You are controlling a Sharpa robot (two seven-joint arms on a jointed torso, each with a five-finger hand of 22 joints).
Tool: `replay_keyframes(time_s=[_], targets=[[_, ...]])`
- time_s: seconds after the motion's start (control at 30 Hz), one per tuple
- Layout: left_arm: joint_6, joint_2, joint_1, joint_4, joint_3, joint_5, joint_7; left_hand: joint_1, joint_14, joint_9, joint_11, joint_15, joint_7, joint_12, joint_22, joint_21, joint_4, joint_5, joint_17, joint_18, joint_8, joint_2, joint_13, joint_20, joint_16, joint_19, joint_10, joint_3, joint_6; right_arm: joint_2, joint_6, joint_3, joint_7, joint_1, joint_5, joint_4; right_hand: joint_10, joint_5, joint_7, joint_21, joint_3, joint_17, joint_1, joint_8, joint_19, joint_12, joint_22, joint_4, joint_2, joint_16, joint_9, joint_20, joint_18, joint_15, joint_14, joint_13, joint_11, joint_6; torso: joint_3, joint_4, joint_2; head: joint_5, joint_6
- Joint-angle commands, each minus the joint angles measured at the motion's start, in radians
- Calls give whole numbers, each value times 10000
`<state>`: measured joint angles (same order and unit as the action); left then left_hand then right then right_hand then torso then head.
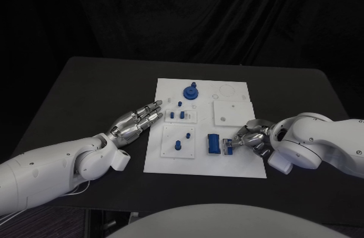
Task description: Assemble the parts on the task board
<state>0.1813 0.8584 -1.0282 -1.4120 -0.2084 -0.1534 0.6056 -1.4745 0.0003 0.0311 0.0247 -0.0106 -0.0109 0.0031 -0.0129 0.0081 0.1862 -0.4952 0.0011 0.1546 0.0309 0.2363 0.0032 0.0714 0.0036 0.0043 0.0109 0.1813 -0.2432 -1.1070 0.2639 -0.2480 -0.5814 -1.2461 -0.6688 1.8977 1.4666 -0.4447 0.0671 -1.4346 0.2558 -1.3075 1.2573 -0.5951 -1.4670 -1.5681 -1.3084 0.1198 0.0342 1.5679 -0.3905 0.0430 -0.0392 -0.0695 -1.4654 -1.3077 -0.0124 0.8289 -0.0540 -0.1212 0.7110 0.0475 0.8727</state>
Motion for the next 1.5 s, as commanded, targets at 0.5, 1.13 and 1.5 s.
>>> replay_keyframes(time_s=[0.5, 1.13, 1.5], targets=[[92, -39, 56, 61, -27, 3, -231, 8, -3, 9, -64, 65, -26, 10, 8, -40, -9, -51, -11, -13, 19, 68, 10, 75, -36, -4, 30, -41, 4, 75, 9, 0, 68, 35, -60, -34, 1042, 1348, 129, 212, -516, -2523, -828, 215, -301, -27, -2070, 660, 251, -4, 149, 73, -23, 109, -1031, -2631, 183, -100, -5, -15, 15, -6, -1], [89, -35, 81, 72, -27, 3, -239, 17, -3, 6, -65, 74, -30, 7, 8, -40, -17, -53, -11, -15, 16, 73, 6, 82, -36, -3, 19, -52, 25, -106, -212, 0, -71, 35, -1031, 53, 1042, 3890, 207, 313, -1669, -2552, -1482, 62, -263, -27, -2042, 1725, 826, 5, 70, 157, -47, 187, -1037, -2631, 258, -470, -2, -9, 11, -49, -1], [-138, 20, 91, -34, -27, 3, 112, -7, -3, 23, -64, 123, -31, 20, -10, -33, -104, -125, -11, -25, 42, 22, 19, 115, -36, 5, 65, -84, -93, -742, 1725, -2, 1981, 32, -2410, 330, 1042, 3740, 54, 110, -1600, -2633, -1824, -736, -364, -27, -2114, 1736, 412, 29, -295, 84, 3, 93, -1054, -2631, 139, -308, -5, -10, 7, -111, -1]])
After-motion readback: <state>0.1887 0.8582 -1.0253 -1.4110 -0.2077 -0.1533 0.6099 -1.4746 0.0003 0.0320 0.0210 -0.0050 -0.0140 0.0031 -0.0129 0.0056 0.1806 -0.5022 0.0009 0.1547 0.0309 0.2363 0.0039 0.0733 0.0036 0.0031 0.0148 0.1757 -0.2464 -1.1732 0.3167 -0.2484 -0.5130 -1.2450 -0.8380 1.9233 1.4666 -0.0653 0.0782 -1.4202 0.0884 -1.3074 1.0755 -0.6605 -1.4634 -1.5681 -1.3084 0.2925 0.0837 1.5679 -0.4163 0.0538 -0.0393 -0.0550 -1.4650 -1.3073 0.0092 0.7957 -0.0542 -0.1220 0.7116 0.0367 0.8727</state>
